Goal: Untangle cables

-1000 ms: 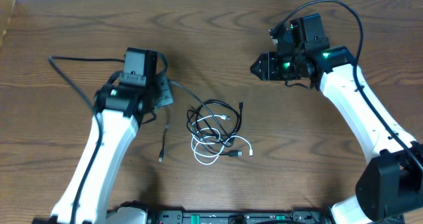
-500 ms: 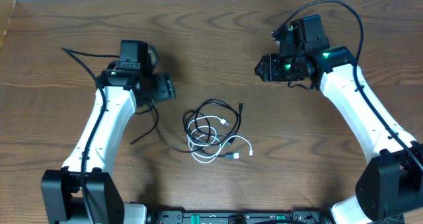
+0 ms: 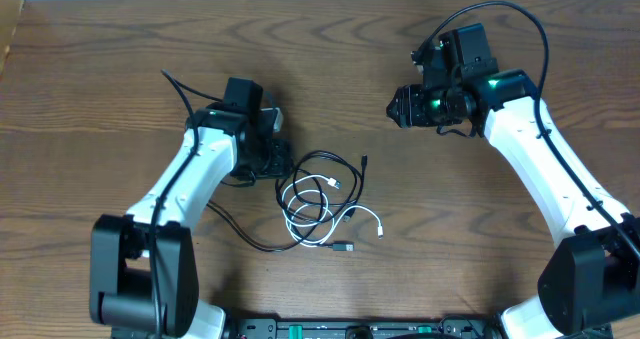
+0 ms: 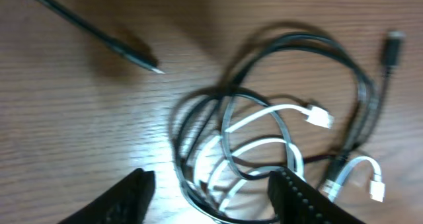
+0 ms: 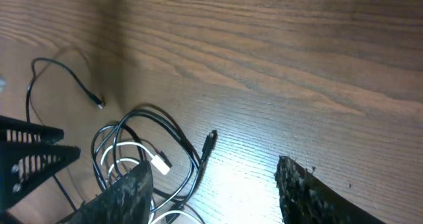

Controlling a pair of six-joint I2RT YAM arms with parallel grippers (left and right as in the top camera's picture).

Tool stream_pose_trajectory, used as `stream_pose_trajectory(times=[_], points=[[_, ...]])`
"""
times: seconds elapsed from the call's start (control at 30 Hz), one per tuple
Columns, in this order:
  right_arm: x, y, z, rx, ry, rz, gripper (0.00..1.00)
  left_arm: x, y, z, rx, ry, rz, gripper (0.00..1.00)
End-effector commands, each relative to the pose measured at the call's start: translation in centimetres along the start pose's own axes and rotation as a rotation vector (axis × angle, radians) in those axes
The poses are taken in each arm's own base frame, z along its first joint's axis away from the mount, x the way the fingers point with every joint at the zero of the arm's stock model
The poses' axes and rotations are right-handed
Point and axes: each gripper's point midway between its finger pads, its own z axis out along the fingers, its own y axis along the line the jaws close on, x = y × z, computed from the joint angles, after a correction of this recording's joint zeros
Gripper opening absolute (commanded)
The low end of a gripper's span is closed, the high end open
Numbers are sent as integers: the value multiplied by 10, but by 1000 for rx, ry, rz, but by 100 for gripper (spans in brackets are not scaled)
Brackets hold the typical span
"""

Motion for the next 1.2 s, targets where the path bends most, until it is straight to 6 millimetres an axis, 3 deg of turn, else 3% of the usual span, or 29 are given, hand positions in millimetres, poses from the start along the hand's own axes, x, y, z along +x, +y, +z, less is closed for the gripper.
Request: stream_pose_trajectory(times=[0.0, 0.17, 0.47, 0.6, 0.7, 0.8, 0.87, 0.97, 1.07, 1.17], points=[[0, -2, 1, 5, 4, -11, 56, 6, 26, 13, -61, 50, 6, 56], [0, -2, 1, 6, 4, -25, 56, 23, 21, 34, 8, 156, 39, 43], [0, -3, 1, 14, 2, -26, 56, 29, 22, 47, 27, 202, 23, 31], [0, -3, 1, 14, 3, -26, 56, 27, 23, 53, 29, 198, 24, 12], [0, -3, 1, 12, 4, -26, 51, 20, 14, 52, 79, 173, 29, 8], [0, 3, 2, -9, 1, -42, 50, 3, -20, 31, 253, 106, 78, 7], [-1, 18, 1, -93, 1, -97, 50, -18, -50, -6, 371, -3, 130, 7], [-2, 40, -2, -219, -5, -155, 51, -34, -79, -56, 474, -151, 201, 8], [-2, 69, -12, -393, -20, -248, 55, -41, -98, -105, 514, -298, 234, 7], [-4, 86, -20, -502, -37, -288, 60, -39, -115, -145, 573, -401, 273, 7]])
